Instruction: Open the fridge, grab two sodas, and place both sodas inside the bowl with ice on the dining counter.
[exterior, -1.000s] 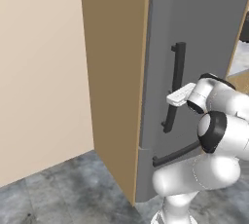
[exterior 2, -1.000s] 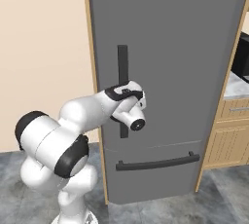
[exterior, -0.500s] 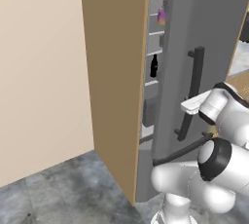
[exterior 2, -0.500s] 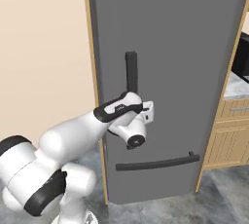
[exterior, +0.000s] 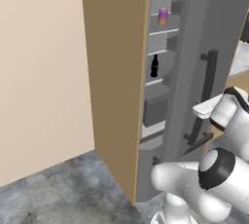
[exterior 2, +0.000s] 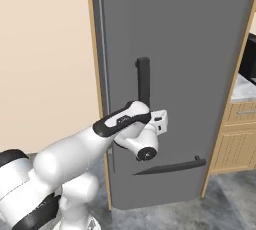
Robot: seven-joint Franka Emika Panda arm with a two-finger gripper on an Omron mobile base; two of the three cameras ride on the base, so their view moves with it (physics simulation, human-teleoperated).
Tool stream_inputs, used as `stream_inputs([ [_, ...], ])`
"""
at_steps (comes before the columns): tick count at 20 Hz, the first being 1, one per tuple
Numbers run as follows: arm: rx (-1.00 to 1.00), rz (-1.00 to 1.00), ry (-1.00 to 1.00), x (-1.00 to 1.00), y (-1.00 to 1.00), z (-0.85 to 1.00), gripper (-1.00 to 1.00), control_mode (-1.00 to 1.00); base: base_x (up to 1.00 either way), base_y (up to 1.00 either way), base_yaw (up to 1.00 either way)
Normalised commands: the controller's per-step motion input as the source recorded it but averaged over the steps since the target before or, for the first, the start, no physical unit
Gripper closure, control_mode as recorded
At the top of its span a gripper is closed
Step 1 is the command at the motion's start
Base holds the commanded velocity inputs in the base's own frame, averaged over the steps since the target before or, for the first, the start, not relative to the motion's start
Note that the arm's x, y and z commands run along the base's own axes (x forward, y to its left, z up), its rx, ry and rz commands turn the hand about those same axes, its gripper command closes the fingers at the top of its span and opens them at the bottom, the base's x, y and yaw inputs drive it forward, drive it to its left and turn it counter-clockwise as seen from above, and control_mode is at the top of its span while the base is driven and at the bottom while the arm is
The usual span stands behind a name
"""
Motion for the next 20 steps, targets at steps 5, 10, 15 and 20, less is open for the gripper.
stream_inputs([
  [5, -0.11, -0.08, 0.04, -0.2, -0.84, 0.33, 1.0, -1.0, 0.0, 0.0, 0.0],
  [10, -0.13, -0.1, 0.07, -0.19, -0.73, 0.38, -1.0, -1.0, 0.0, 0.0, 0.0],
  [15, -0.13, -0.11, 0.1, -0.06, -0.76, 0.46, -1.0, -1.0, 0.0, 0.0, 0.0],
  [20, -0.07, -0.1, 0.02, -0.18, -0.59, 0.45, -1.0, -1.0, 0.0, 0.0, 0.0],
])
